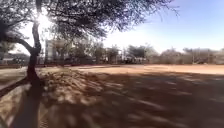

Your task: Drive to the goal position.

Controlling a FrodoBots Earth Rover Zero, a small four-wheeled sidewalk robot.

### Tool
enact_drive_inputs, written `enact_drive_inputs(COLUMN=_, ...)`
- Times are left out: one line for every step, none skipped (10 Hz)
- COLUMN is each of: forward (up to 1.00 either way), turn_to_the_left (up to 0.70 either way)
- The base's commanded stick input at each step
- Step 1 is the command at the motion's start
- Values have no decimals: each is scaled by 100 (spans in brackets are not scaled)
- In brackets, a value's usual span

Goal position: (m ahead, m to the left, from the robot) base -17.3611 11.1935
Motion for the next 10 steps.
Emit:
enact_drive_inputs(forward=0, turn_to_the_left=45)
enact_drive_inputs(forward=0, turn_to_the_left=45)
enact_drive_inputs(forward=0, turn_to_the_left=45)
enact_drive_inputs(forward=34, turn_to_the_left=39)
enact_drive_inputs(forward=71, turn_to_the_left=32)
enact_drive_inputs(forward=100, turn_to_the_left=27)
enact_drive_inputs(forward=100, turn_to_the_left=27)
enact_drive_inputs(forward=100, turn_to_the_left=27)
enact_drive_inputs(forward=100, turn_to_the_left=27)
enact_drive_inputs(forward=100, turn_to_the_left=27)
